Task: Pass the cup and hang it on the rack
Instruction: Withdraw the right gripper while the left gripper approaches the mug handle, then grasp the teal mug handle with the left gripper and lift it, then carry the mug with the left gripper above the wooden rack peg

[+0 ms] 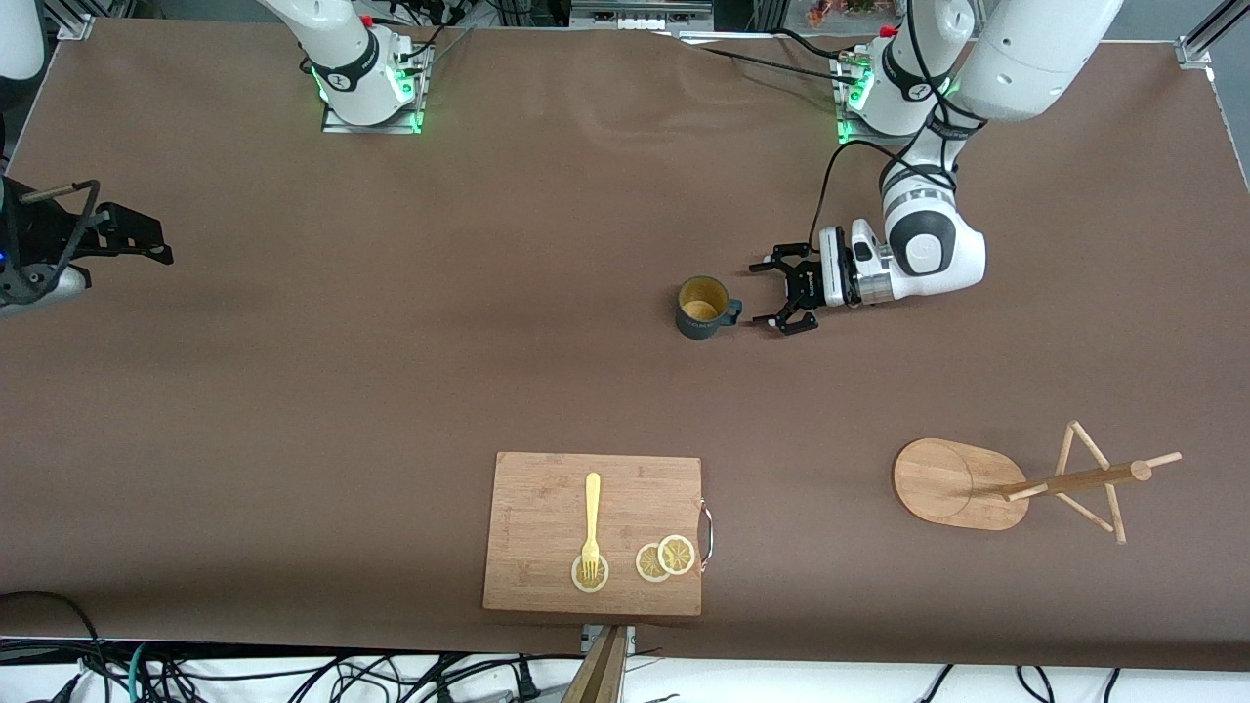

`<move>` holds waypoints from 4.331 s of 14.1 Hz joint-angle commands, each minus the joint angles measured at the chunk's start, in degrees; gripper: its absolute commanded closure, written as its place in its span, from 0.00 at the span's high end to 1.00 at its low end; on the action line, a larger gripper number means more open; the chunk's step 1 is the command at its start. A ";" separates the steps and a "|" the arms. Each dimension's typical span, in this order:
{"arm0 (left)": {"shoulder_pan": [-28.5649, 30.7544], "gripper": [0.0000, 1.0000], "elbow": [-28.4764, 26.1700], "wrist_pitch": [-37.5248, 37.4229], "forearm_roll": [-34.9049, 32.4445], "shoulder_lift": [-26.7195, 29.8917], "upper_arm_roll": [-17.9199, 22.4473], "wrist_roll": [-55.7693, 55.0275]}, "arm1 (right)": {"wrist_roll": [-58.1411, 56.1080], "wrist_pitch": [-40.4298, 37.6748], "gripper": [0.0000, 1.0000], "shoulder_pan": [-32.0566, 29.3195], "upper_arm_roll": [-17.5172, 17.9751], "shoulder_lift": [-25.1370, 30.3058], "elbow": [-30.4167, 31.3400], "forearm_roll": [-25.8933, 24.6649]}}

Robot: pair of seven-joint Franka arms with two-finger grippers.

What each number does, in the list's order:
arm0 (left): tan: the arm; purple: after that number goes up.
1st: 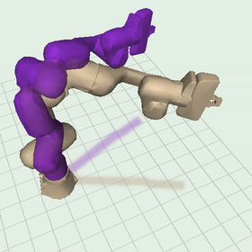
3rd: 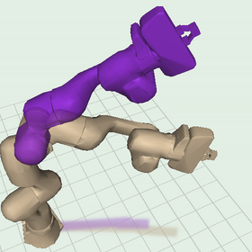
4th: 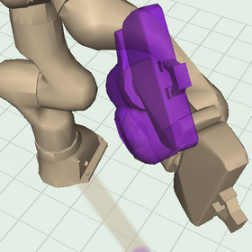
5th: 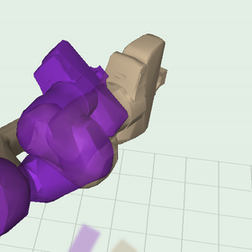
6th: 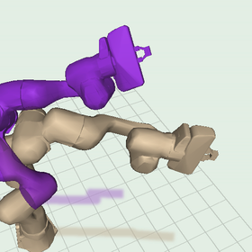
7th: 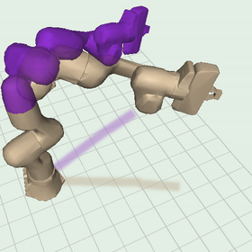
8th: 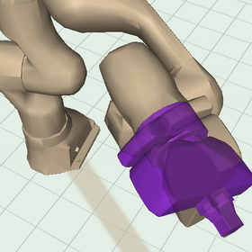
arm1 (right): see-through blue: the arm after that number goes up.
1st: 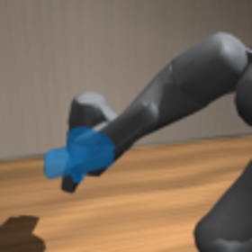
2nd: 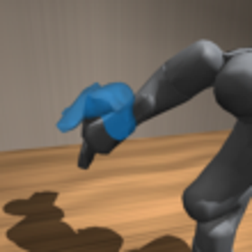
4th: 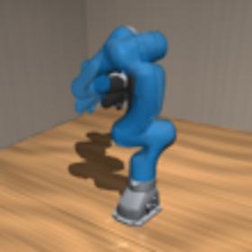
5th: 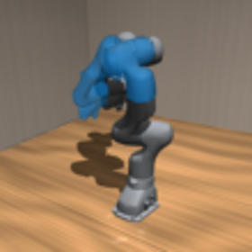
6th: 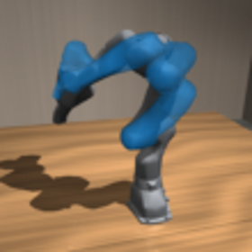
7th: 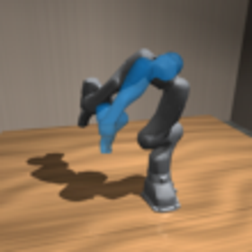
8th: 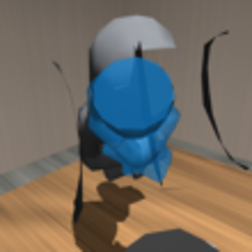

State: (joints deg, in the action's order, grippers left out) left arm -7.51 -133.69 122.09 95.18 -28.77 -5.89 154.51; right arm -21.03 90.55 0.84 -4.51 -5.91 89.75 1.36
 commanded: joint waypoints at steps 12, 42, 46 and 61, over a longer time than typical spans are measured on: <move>-2.51 1.00 4.93 -0.02 6.95 -5.16 -0.08 5.80 | 11.28 2.87 0.99 -1.03 -1.45 7.40 9.65 0.04; -2.60 0.00 6.25 -0.54 3.02 -0.61 1.23 -9.95 | 10.84 4.20 0.99 0.91 -0.32 5.73 8.78 -0.13; -0.24 0.00 4.06 -1.77 -3.32 8.44 1.15 -32.73 | 11.19 4.20 0.99 1.62 -0.23 5.73 8.78 -0.05; 26.21 0.00 4.13 -31.55 -10.19 19.98 1.50 -104.38 | 11.28 4.20 1.00 2.85 -0.32 5.38 8.16 -0.05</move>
State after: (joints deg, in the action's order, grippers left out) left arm 15.39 -128.84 93.36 85.76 -9.52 -3.84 55.35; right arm -10.28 94.51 3.44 -4.68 -0.53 98.21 1.38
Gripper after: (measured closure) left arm 0.789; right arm 0.004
